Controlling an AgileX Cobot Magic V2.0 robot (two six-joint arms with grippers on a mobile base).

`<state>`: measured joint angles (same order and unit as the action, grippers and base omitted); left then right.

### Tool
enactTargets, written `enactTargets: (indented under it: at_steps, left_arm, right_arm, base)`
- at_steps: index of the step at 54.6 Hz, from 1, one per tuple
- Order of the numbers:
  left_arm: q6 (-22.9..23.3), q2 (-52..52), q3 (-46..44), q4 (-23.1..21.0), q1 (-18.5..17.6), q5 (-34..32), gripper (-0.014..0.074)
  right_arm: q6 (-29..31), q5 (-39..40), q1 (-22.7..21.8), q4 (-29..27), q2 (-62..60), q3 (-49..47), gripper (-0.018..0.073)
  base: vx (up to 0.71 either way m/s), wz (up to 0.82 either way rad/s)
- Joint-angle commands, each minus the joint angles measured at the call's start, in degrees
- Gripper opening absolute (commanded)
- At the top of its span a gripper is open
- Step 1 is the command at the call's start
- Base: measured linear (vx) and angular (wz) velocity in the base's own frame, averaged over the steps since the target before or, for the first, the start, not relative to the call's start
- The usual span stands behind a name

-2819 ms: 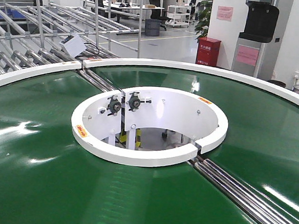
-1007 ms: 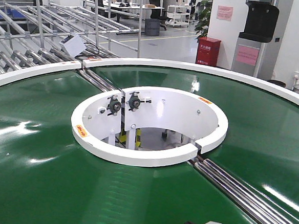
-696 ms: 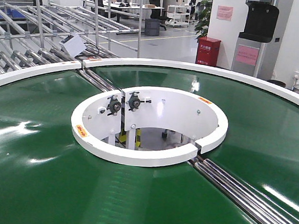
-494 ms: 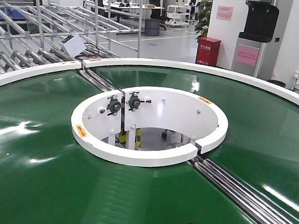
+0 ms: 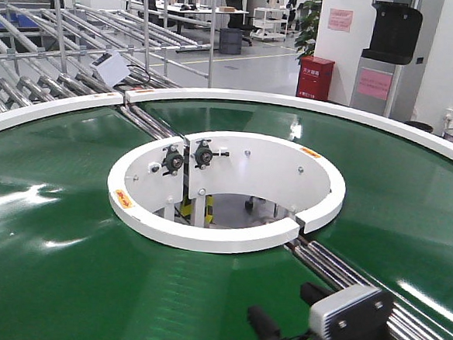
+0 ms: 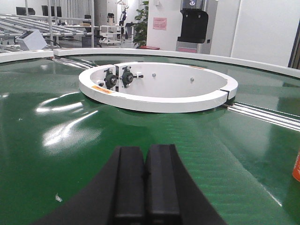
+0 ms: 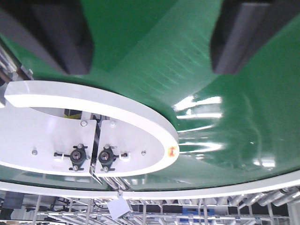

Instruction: Grab orange capacitor from left shelf to right conveyor

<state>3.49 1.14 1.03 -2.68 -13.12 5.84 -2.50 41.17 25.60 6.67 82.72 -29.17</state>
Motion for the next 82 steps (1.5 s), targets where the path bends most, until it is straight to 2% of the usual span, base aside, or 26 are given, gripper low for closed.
enactTargets:
  at_steps: [1,7,8,14,24,36,55,62,68,76,82]
  left_arm:
    - [0.32,0.28,-1.71,-0.27,-0.43,-4.68,-0.0006]
    - [0.32,0.28,-1.71,-0.27,-0.43,-4.68,-0.0006]
    - [0.32,0.28,-1.71,-0.27,-0.43,-4.68,-0.0006]
    - [0.32,0.28,-1.71,-0.27,-0.43,-4.68,-0.0006]
    - [0.32,0.28,-1.71,-0.27,-0.43,-4.68,-0.0006]
    - [0.32,0.28,-1.71,-0.27,-0.43,-4.66,-0.0006]
    - [0.32,0.28,-1.71,-0.27,-0.43,-4.66,-0.0006]
    - [0.32,0.28,-1.71,-0.27,-0.43,-4.66,-0.0006]
    - [0.32,0.28,-1.71,-0.27,-0.43,-4.66,-0.0006]
    - [0.32,0.28,-1.71,-0.27,-0.43,-4.66,-0.0006]
    - [0.32,0.28,-1.71,-0.27,-0.43,-4.66,-0.0006]
  right_arm:
    - [-2.72,-8.57,-0.23,3.94,-10.78,-1.09,0.0317]
    - [-7.51,-26.68,-0.23,8.81,-23.54,-1.09,0.0016]
    - [-8.04,-27.59,-0.23,8.95,-25.67,-1.09,-0.0017]
    - [-9.82,-39.28,-0.23,9.04,-36.07,-1.09,-0.0013]
    - [-9.55,-46.73,-0.23,9.19,-47.39,-1.09,-0.0012]
    - [-9.55,-47.89,-0.23,9.19,-54.67,-1.09,-0.0012]
    - [-8.76,-48.28,-0.48,8.69,-55.9,-1.09,-0.0012]
    - [-0.46,-49.42,-4.81,3.48,-60.06,2.3,-0.0012]
    - [6.26,-47.72,-11.95,-2.25,-65.98,10.57,-0.0012]
    - [6.62,-45.94,-18.65,-6.15,-76.78,24.97,-0.0012]
    - [6.57,-46.34,-20.43,-7.58,-84.18,31.9,-0.0012]
  base:
    - [0.0,0.0]
    - [0.0,0.0]
    - [0.0,0.0]
    - [0.0,0.0]
    - [0.0,0.0]
    - [0.0,0.0]
    - [0.0,0.0]
    - [0.0,0.0]
    - [0.0,0.0]
    - [0.0,0.0]
    - [0.0,0.0]
